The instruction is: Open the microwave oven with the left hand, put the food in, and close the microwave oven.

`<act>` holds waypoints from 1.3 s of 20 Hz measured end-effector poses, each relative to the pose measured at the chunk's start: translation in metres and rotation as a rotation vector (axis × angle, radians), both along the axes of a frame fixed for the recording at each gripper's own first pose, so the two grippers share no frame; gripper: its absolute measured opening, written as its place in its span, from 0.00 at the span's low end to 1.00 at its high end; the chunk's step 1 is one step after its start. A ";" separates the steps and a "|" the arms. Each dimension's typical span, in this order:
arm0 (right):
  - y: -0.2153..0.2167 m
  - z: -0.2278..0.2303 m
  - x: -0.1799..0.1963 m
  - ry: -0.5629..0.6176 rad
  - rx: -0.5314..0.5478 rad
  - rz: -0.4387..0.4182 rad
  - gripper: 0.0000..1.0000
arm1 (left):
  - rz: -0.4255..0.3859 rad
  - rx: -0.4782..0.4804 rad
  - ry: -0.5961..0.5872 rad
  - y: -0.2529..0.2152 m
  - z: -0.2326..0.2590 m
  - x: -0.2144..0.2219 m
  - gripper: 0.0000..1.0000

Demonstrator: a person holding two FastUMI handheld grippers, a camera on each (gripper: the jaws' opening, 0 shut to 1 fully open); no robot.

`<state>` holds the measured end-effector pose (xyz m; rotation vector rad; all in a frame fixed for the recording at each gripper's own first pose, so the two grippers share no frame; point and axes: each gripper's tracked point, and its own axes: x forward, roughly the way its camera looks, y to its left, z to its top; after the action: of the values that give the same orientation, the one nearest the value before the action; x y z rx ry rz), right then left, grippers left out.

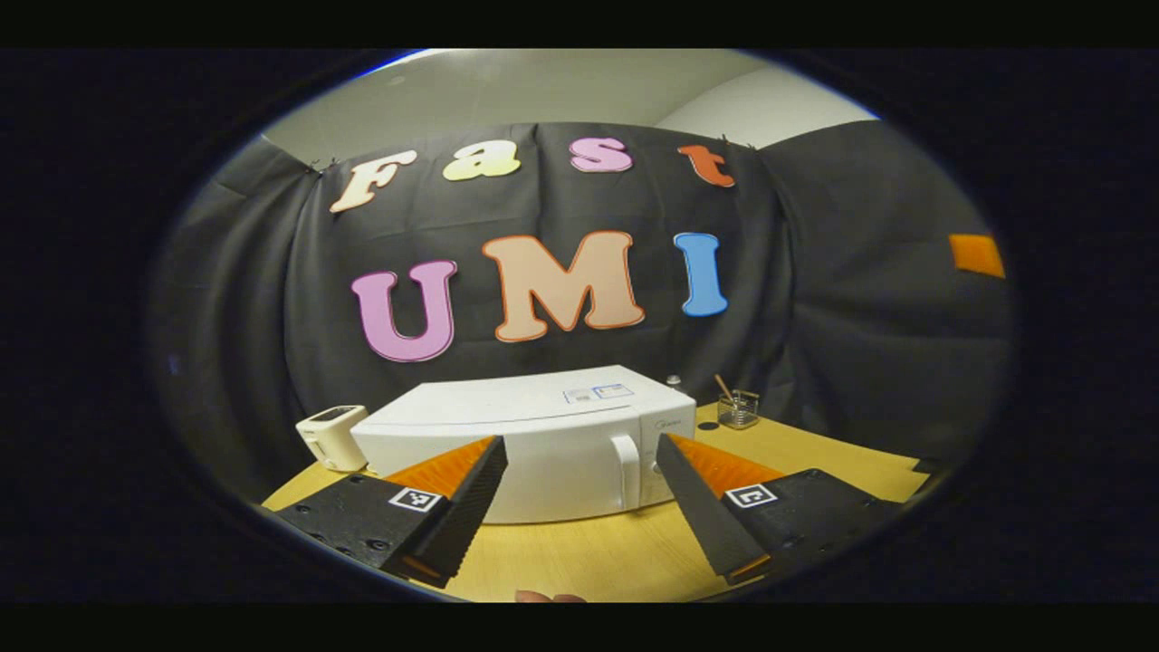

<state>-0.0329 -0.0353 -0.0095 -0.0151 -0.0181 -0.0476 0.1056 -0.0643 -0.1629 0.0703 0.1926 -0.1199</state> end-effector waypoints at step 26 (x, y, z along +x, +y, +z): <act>-0.028 -0.020 -0.015 0.100 -0.058 -0.053 1.00 | 0.056 -0.080 0.213 -0.042 -0.134 0.091 0.71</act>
<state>-0.0480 -0.0637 -0.0296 -0.0764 0.0805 -0.0997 0.1964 -0.1064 -0.2971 -0.0276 0.4018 -0.0791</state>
